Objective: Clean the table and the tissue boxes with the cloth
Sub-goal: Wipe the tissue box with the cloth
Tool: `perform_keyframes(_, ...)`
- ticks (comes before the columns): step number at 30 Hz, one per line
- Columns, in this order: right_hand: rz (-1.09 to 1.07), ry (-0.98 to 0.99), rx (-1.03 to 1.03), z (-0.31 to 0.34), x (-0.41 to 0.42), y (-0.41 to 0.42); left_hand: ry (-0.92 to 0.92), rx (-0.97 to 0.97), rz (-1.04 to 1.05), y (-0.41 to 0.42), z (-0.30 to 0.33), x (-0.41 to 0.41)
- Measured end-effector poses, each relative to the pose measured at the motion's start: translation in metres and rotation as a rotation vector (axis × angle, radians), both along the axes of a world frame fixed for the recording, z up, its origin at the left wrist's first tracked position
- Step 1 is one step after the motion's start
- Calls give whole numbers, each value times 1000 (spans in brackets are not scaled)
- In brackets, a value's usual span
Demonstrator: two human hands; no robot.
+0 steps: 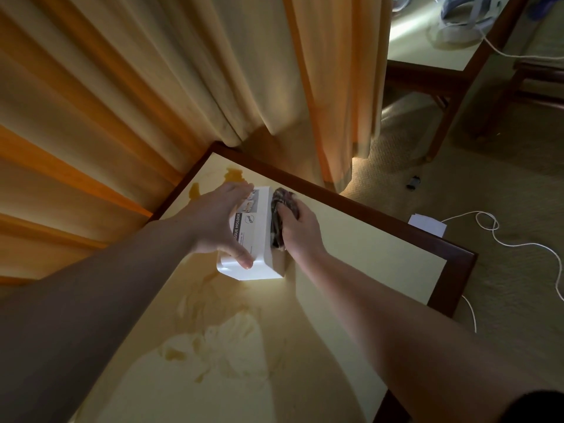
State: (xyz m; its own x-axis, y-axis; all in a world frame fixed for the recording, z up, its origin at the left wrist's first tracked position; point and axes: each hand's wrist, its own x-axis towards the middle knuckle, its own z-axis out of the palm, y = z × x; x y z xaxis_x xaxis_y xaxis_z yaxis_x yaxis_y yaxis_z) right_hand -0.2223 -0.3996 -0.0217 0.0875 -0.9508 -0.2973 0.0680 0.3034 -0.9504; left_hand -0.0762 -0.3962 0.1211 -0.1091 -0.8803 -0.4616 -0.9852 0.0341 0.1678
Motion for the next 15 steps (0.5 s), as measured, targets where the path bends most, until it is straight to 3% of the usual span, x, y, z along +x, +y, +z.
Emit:
perform_keyframes(9,13,84,5,-31,5,71,-28,20,-21,-4,0,1)
perform_keyframes(15,10,95,20,-22,-1,33,-3,24,-21,-4,-2,5)
